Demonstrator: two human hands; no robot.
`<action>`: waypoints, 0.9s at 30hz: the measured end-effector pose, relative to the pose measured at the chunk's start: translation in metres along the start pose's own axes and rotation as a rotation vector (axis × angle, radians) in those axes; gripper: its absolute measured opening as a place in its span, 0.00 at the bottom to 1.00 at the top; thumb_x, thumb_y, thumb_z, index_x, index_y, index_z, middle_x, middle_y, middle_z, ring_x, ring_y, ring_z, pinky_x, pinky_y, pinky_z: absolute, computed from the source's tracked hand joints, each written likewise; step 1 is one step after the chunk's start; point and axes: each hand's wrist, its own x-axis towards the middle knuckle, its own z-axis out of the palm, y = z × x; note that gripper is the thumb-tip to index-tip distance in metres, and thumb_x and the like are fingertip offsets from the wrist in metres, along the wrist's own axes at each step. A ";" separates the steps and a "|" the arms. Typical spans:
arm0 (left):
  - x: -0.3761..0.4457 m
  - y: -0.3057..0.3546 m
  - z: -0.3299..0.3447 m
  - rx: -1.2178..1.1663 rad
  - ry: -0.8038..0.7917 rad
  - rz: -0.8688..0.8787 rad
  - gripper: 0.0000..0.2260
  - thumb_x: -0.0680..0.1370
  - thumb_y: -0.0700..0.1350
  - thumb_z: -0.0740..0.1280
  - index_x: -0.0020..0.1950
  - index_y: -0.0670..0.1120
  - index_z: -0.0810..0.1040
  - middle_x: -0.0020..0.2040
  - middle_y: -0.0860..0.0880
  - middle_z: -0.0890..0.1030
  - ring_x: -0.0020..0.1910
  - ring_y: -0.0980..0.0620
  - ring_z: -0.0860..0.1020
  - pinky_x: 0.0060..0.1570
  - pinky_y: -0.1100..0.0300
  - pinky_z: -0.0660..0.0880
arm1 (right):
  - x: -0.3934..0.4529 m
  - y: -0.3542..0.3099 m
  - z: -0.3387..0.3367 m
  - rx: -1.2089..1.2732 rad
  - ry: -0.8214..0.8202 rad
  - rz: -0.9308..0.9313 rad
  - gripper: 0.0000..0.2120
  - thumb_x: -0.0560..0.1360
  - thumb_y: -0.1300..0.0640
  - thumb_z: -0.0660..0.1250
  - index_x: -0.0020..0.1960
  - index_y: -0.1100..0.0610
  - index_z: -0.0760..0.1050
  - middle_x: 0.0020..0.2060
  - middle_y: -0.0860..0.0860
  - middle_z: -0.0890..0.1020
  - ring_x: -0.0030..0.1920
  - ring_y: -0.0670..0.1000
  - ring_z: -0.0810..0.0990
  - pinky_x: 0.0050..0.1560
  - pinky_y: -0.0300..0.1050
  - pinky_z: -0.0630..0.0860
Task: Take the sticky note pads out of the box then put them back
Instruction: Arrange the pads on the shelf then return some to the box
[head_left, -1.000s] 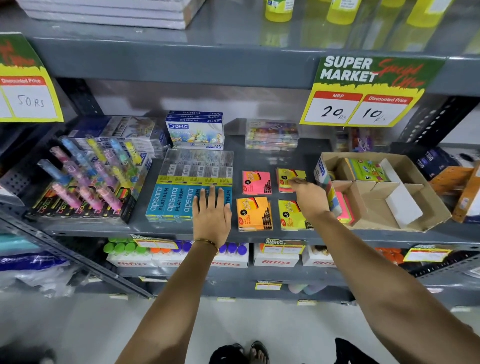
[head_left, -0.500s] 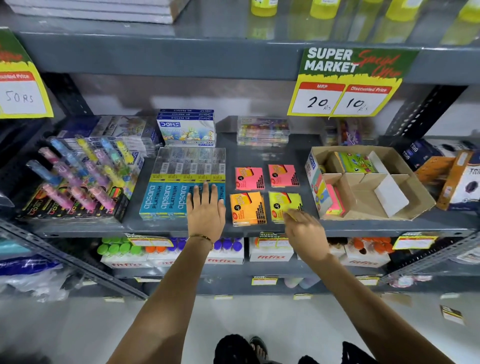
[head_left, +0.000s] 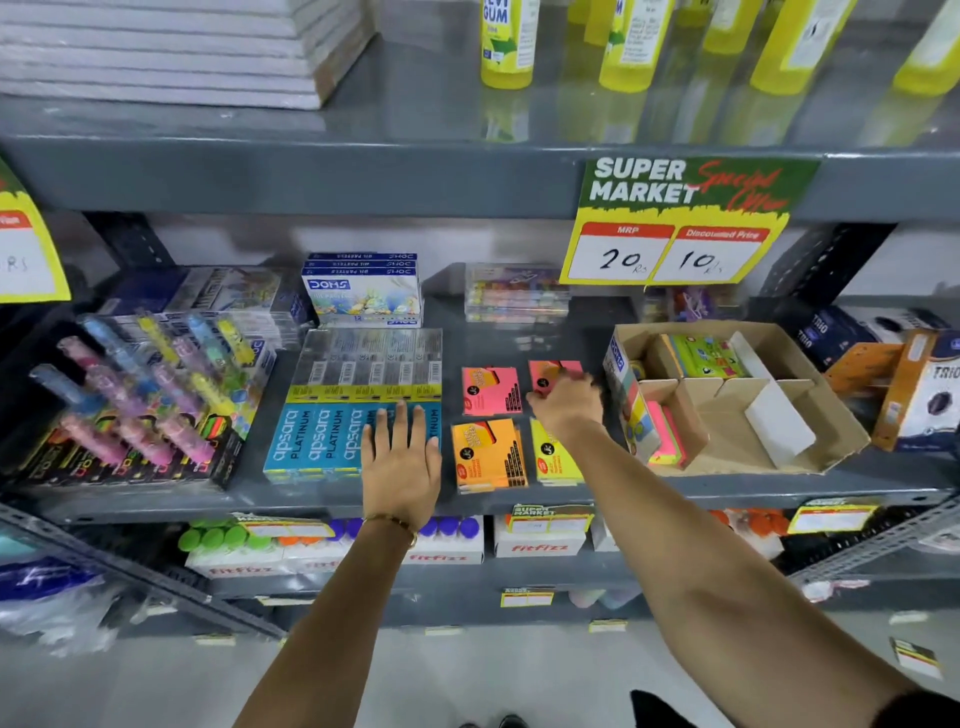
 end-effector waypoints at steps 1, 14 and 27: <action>0.000 -0.001 0.001 0.005 -0.002 -0.003 0.21 0.80 0.49 0.53 0.72 0.43 0.60 0.73 0.41 0.63 0.72 0.39 0.58 0.71 0.42 0.51 | 0.002 -0.001 0.000 -0.002 0.013 0.000 0.27 0.73 0.43 0.66 0.62 0.63 0.71 0.62 0.63 0.71 0.62 0.63 0.70 0.61 0.54 0.72; -0.002 0.003 -0.006 0.005 0.020 -0.004 0.21 0.77 0.47 0.55 0.68 0.41 0.67 0.68 0.38 0.71 0.67 0.36 0.67 0.66 0.39 0.62 | -0.032 -0.072 0.029 -0.005 0.073 -0.107 0.33 0.69 0.40 0.68 0.62 0.64 0.70 0.61 0.62 0.72 0.61 0.62 0.71 0.61 0.53 0.71; -0.004 0.004 -0.009 -0.002 -0.008 0.007 0.21 0.79 0.48 0.55 0.71 0.43 0.62 0.72 0.40 0.65 0.71 0.38 0.61 0.70 0.42 0.54 | -0.024 -0.075 0.030 -0.106 0.025 -0.080 0.38 0.66 0.36 0.70 0.64 0.63 0.69 0.59 0.63 0.74 0.59 0.61 0.74 0.56 0.51 0.75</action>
